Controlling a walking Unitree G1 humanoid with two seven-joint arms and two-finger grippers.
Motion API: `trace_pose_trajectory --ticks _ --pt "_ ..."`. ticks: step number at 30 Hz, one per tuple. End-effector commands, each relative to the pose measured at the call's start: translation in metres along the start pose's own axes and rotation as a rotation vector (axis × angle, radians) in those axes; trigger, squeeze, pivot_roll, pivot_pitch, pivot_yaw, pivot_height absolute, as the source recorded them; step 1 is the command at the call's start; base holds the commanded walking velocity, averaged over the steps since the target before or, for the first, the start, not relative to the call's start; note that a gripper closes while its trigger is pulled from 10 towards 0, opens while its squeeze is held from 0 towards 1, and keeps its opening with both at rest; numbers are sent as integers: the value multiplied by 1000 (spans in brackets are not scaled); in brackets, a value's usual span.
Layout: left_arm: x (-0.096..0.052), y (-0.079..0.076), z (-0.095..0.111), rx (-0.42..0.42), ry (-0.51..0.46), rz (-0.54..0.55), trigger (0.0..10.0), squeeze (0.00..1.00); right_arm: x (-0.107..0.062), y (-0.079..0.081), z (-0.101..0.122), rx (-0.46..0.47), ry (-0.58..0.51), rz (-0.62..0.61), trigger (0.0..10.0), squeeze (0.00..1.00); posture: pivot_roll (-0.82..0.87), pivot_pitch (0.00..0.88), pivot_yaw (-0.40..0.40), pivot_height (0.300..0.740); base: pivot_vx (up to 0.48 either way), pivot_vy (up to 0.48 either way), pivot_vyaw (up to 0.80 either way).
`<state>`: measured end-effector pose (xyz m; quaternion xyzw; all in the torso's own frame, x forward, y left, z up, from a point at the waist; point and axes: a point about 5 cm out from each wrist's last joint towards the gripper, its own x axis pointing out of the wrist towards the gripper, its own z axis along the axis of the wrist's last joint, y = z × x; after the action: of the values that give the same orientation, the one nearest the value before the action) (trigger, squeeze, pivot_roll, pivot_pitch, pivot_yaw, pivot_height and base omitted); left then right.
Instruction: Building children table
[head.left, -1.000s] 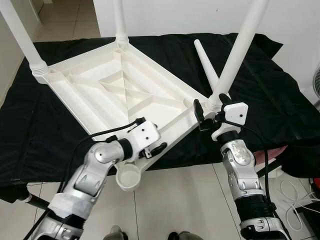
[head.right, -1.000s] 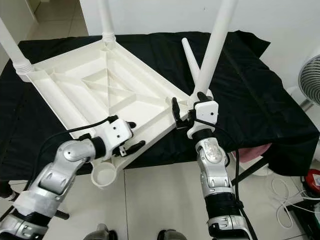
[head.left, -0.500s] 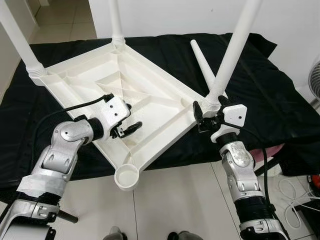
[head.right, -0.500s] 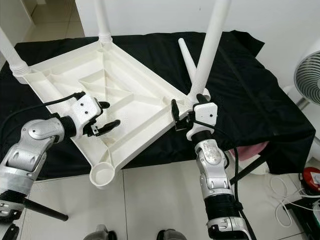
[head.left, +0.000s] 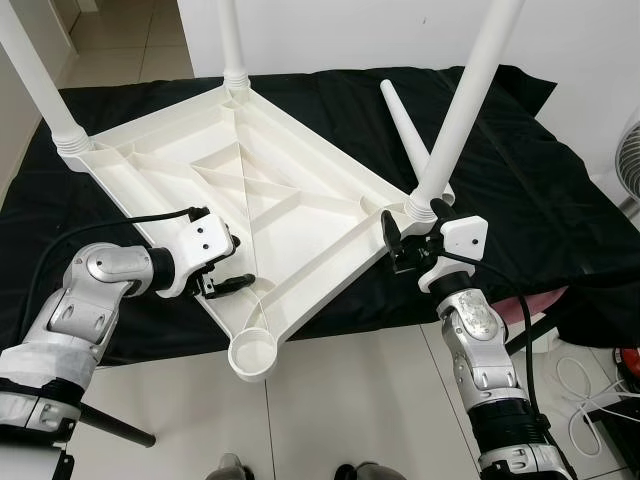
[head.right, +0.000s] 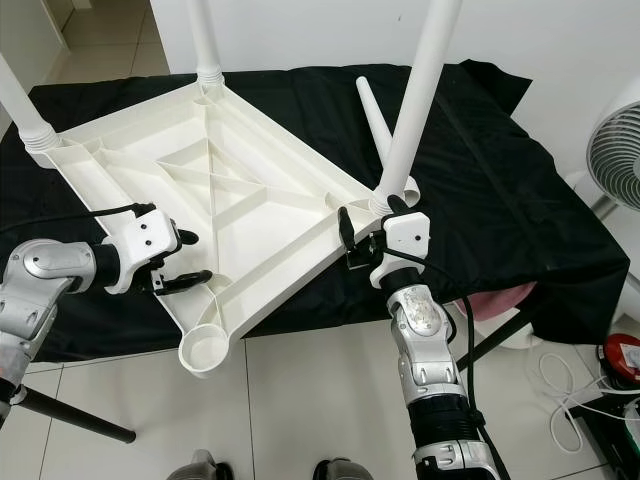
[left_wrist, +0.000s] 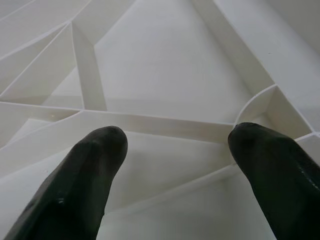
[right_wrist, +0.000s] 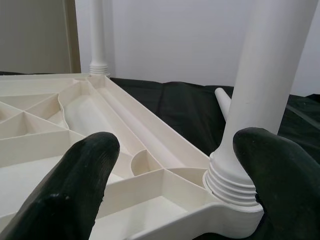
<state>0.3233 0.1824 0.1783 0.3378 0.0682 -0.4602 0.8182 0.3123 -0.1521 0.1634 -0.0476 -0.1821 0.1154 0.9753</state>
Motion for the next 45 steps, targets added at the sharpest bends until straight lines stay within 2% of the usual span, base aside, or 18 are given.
trace_pose_trajectory --ticks 1,7,8,11,12,14,16,20,24,26,31,36,40,45 --pt "1 -4 -4 4 17 -49 10000 1000 0 1 1 -2 1 10 10000 0 -1 78 -14 740 0 0 0" --pt "-1 2 -5 28 16 -47 10000 1000 1 0 1 -6 0 10 10000 0 0 82 -14 740 0 0 0" --pt "-5 6 -3 21 4 -52 10000 0 1 0 1 -8 0 9 10000 0 -1 84 -13 740 0 0 0" --pt "-11 14 -1 -2 -15 -73 10000 0 1 -1 2 -9 -1 8 10000 0 0 88 -11 740 0 0 0" --pt "-15 15 0 -21 -22 -110 10000 0 1 -1 1 -8 -1 7 10000 0 2 89 -9 740 0 0 0" --pt "-15 15 0 -21 -22 -110 10000 0 1 -1 1 -8 -1 7 10000 0 2 89 -9 740 0 0 0" --pt "-18 20 7 -49 -77 -113 10000 0 0 -1 1 -7 1 6 10000 0 1 96 -4 740 0 0 0" --pt "-22 26 15 -49 -118 -103 10000 0 -1 -1 0 -6 3 3 10000 0 2 98 -4 740 0 0 0" --pt "-19 26 13 5 -69 -116 10000 0 -1 0 0 -4 5 4 10000 0 3 97 -5 740 0 0 0" --pt "-13 20 6 53 -16 -150 10000 0 -1 0 0 -6 5 8 10000 0 1 97 -5 740 0 0 0" --pt "-6 16 -9 118 97 -172 10000 0 0 -2 1 -9 2 6 10000 0 -5 97 -3 740 0 0 0" --pt "-5 16 -11 128 118 -181 10000 0 1 -2 2 -10 1 5 10000 0 -6 97 -2 740 0 0 0" --pt "1 14 -16 161 166 -205 10000 0 0 -3 2 -13 1 -1 10000 0 -11 100 2 740 0 0 0" --pt "5 16 -16 192 176 -220 10000 0 -1 -3 2 -14 2 -3 10000 0 -8 101 5 740 0 0 0"
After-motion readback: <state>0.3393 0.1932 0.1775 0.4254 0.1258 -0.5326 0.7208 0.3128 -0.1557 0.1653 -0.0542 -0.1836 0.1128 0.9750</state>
